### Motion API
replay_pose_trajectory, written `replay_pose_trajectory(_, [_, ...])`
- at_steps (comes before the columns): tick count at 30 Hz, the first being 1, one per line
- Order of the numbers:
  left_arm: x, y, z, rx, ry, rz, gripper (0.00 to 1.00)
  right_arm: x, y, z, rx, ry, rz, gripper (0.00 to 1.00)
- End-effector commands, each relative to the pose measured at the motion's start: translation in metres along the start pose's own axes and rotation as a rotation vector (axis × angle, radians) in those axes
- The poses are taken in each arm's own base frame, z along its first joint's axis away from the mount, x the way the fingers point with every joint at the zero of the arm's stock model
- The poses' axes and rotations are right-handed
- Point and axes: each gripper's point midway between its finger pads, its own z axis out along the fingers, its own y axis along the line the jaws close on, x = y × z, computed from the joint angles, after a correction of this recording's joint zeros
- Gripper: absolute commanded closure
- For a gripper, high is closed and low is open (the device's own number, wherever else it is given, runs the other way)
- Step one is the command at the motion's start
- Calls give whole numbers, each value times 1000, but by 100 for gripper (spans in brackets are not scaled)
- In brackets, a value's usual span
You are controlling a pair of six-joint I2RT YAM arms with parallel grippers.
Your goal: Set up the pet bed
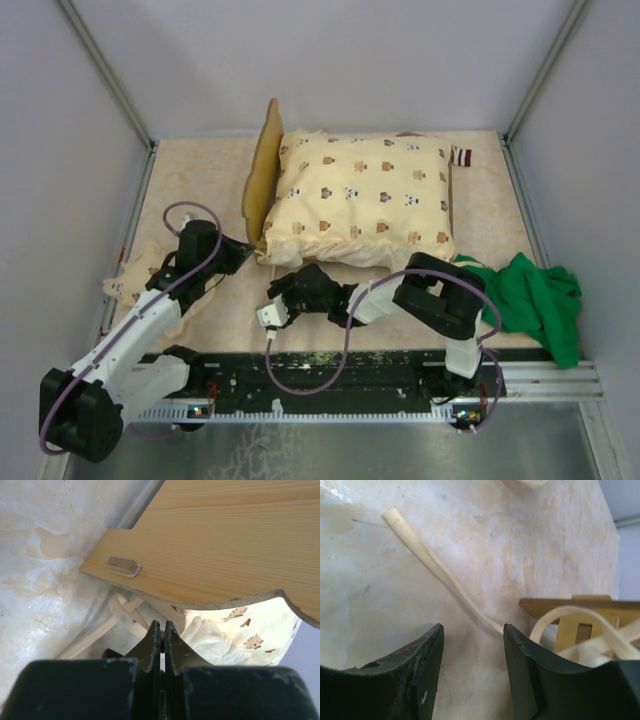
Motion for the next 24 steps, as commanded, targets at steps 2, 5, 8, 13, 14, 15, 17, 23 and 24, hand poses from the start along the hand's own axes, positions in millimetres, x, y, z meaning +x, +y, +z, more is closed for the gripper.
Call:
replay_pose_trajectory(2, [-10, -24, -6, 53, -24, 17, 100, -10, -9, 18, -30, 26, -172, 48])
replay_pose_trajectory(5, [-11, -26, -7, 53, -23, 23, 100, -9, -7, 27, -57, 50, -213, 48])
replay_pose_trajectory(8, [-12, -28, -9, 58, -25, 28, 100, -6, -2, 36, -94, 69, -246, 48])
replay_pose_trajectory(13, [-22, -32, -16, 63, -68, 44, 100, 0, 2, 44, -121, 88, -254, 69])
replay_pose_trajectory(14, [-26, -34, -18, 65, -86, 51, 100, -1, 2, 44, -115, 84, -244, 81])
replay_pose_trajectory(15, [-31, -34, -19, 63, -110, 59, 100, -2, 2, 42, -97, 74, -223, 95])
replay_pose_trajectory(17, [-46, -41, -25, 65, -176, 80, 100, -11, -5, 36, -26, 33, -152, 100])
replay_pose_trajectory(23, [-111, -91, -62, 87, -428, 179, 100, -18, -28, 21, 189, -51, 73, 100])
replay_pose_trajectory(24, [-121, -100, -69, 89, -464, 193, 100, -19, -30, 19, 212, -63, 82, 100])
